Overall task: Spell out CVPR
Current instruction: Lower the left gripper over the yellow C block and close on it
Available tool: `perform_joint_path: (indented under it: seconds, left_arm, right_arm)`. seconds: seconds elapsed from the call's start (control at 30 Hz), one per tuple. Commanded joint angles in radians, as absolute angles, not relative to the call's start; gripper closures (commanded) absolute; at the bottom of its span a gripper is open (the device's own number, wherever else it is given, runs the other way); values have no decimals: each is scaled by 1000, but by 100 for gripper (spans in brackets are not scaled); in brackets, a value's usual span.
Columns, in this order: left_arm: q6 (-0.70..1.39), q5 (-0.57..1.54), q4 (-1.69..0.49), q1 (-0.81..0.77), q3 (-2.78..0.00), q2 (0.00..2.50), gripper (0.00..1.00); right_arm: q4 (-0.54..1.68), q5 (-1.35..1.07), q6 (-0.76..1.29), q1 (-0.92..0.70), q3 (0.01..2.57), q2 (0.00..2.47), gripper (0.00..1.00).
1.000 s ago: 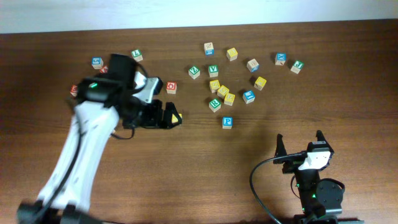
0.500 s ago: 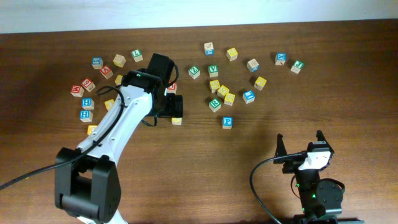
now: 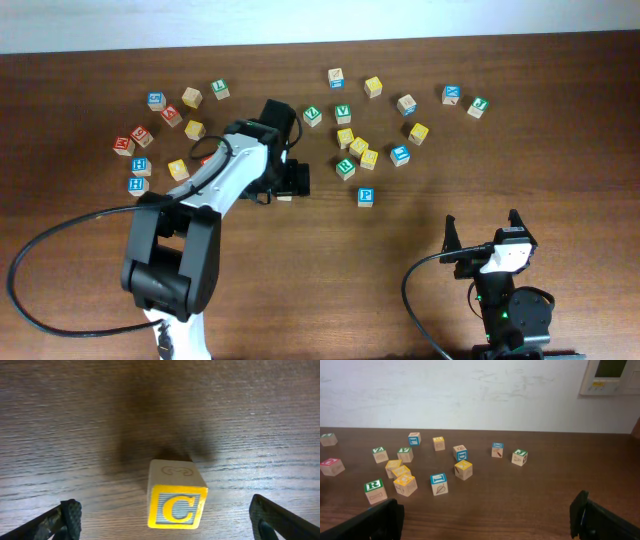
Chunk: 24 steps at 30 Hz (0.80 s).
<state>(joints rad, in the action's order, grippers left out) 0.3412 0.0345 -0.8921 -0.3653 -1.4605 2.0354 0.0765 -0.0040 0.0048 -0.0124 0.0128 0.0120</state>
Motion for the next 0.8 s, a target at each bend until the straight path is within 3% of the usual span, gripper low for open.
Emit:
perform_joint_path:
  seconds: [0.0,0.5,0.6,0.67,0.73,0.77]
  left_arm:
    - [352,11,-885,-383,-1453,2048,5]
    - [352,-80,-866,-449,-1440,2048,7]
    - [352,-106,-865,-449,-1438,2048,26]
    - [352,-132,-864,-449,-1438,2048,30]
    - [352,-132,-864,-449,-1438,2048,43]
    - [352,-132,-863,-449,-1438,2048,43]
  right_arm:
    - [81,1,15,-6,6,4,2]
    - [81,1,15,-6,6,4,2]
    - [81,1,15,-6,6,4,2]
    - [81,1,15,-6,6,4,2]
    - [81,1,15,-6,6,4,2]
    - [81,1,15,-6,6,4,2]
